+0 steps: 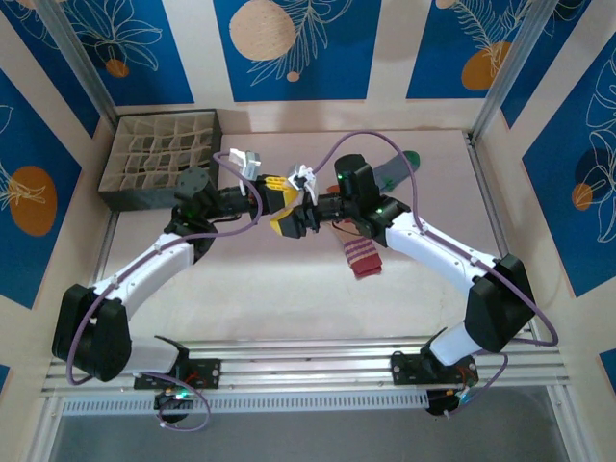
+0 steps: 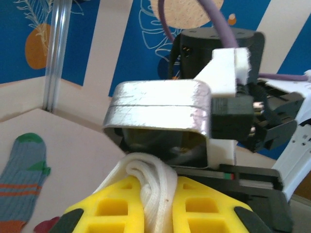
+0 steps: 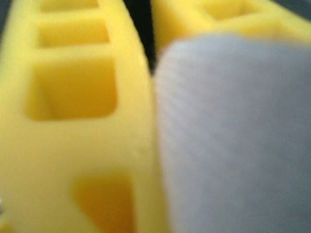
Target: Roll the socks
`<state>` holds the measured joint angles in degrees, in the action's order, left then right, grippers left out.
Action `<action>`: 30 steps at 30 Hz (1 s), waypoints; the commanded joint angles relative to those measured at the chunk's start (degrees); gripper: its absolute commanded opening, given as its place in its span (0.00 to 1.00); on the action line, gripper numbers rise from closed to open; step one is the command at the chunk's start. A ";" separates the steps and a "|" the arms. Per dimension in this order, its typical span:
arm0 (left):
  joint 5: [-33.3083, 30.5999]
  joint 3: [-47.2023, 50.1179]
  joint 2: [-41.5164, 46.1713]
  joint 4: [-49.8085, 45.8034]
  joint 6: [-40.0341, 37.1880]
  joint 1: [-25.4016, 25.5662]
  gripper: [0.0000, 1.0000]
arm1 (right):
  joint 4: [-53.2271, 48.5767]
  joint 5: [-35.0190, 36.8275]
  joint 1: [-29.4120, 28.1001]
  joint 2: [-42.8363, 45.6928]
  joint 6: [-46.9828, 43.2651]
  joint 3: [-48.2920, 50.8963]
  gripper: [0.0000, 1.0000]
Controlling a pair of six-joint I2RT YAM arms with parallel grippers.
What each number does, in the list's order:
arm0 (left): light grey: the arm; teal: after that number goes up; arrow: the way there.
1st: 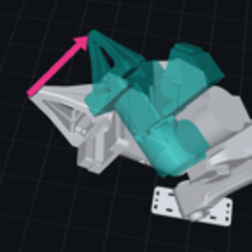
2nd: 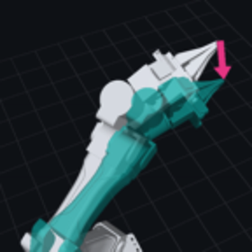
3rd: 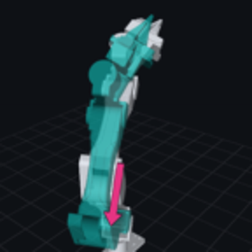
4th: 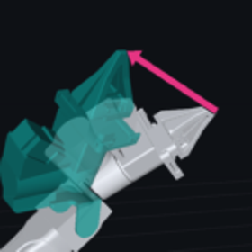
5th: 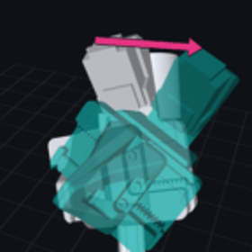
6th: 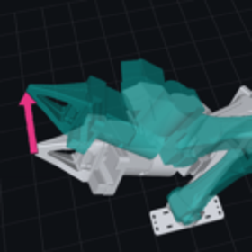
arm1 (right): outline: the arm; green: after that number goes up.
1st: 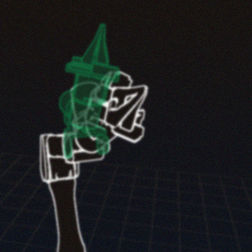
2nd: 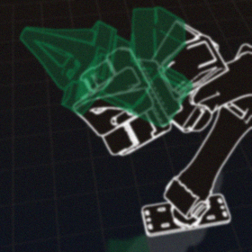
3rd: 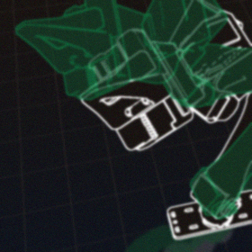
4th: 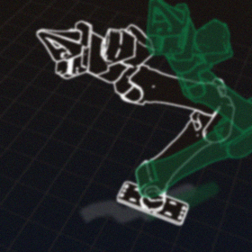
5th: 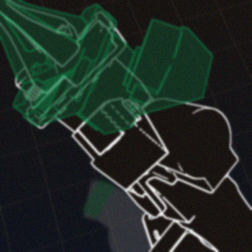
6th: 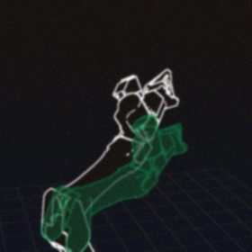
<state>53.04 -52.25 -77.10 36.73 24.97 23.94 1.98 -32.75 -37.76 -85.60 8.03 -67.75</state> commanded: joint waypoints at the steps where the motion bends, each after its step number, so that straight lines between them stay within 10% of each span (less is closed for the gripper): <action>1: -1.70 -1.94 0.24 -12.27 -4.40 -2.41 0.00 | 2.97 2.03 0.76 1.79 -1.03 0.44 0.64; 14: -32.64 -30.63 -24.93 -43.32 -25.34 -23.99 0.00 | -10.87 24.89 6.49 -1.77 7.18 -3.27 0.65; 22: -49.48 -51.57 -40.85 -56.04 -35.36 -26.32 0.00 | -12.36 24.34 8.61 -4.94 7.82 -3.45 0.63; 30: -49.63 -51.64 -43.98 -61.16 -38.22 -24.90 0.00 | -12.51 20.90 10.93 -9.17 8.69 -5.26 0.61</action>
<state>4.19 -103.77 -120.36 -20.05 -10.72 -2.44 -9.13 -9.87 -27.33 -93.67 15.81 -71.18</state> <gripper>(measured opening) 0.123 0.613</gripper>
